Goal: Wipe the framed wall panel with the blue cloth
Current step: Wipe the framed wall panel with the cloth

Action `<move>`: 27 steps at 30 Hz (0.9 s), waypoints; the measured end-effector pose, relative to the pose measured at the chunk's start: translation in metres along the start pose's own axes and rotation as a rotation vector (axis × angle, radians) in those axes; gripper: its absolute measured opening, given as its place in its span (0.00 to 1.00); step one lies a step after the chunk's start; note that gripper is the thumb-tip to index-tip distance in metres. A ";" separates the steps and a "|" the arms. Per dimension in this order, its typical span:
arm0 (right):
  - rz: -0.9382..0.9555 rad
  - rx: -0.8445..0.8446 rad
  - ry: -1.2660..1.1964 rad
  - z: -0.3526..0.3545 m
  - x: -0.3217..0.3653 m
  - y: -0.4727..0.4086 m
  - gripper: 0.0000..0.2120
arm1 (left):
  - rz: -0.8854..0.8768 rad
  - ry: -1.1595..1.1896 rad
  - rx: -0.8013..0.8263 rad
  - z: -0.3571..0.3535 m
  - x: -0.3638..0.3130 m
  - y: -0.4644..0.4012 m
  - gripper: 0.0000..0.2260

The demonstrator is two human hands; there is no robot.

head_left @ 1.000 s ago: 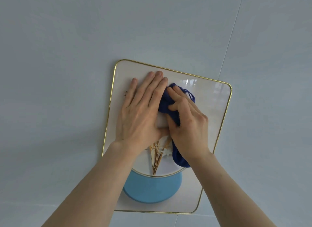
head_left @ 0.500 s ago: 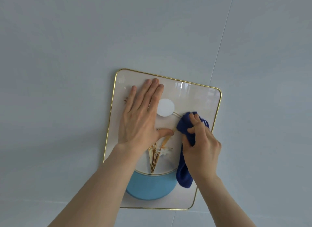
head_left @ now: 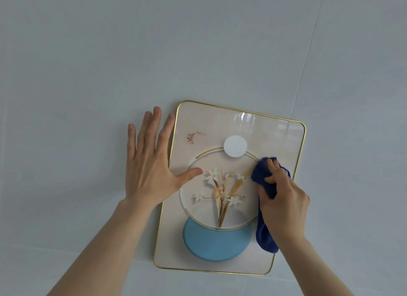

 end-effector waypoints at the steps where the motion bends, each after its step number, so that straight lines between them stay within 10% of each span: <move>1: -0.004 -0.001 0.004 0.000 0.000 0.000 0.27 | 0.015 0.001 0.005 -0.004 0.006 0.000 0.57; 16: -0.035 -0.201 -0.128 0.000 0.022 -0.004 0.14 | 0.002 -0.066 -0.066 -0.044 0.033 -0.004 0.57; 27: 0.601 0.078 -0.309 -0.066 0.119 -0.060 0.07 | -0.015 -0.093 -0.116 -0.047 0.036 -0.004 0.54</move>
Point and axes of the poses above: each hand's wrist, its own y-axis away from the middle knuckle, its own z-axis out of the back of the hand, x = y × z, the point moved 3 cm from there along -y, towards the middle knuckle, and after that the axes turned 12 degrees about z, right-handed, at the moved point
